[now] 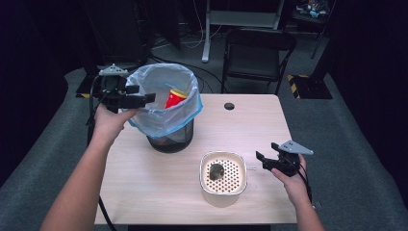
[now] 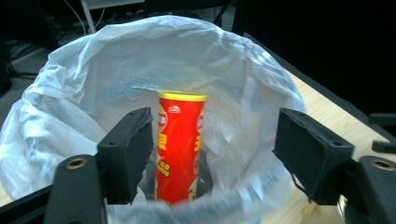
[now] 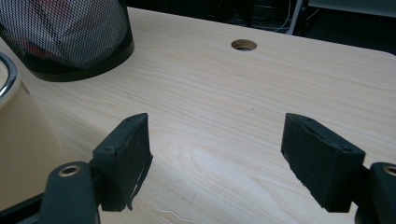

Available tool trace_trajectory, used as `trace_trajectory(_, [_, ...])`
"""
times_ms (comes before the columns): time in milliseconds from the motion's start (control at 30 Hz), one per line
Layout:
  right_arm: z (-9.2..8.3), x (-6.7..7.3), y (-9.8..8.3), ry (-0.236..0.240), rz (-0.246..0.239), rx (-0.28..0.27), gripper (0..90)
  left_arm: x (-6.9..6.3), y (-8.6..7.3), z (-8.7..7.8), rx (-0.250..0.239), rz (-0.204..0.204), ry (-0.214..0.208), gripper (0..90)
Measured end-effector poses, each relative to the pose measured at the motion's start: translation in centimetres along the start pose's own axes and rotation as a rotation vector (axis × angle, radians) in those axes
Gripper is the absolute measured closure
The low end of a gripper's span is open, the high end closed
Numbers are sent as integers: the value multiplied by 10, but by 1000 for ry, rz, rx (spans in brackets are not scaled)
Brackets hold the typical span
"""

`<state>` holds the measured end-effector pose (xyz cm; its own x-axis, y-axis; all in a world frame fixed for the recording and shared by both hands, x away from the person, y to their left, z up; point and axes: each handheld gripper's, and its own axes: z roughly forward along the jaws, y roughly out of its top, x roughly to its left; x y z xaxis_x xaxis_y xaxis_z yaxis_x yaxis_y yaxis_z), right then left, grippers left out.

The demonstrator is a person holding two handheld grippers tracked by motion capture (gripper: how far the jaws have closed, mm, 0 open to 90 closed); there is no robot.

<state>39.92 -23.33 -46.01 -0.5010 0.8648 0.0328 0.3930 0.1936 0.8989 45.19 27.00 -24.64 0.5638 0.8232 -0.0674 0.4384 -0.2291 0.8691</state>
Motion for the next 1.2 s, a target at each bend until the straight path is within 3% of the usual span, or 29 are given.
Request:
trace_trajectory(133, [0, 1, 0, -4, 5, -1, 236, -9, -10, -12, -16, 22, -37, 332])
trace_trajectory(300, [0, 0, 0, -1, 2, 1, 236, -17, -30, -22, -16, 51, -53, 373])
trace_trajectory(567, [-1, -1, -1, -8, 10, 2, 236, -21, -61, -26, -7, 69, -73, 396])
trace_trajectory(1200, [0, -1, -2, -13, 4, 10, 236, -15, -134, -2, 17, 55, -15, 398])
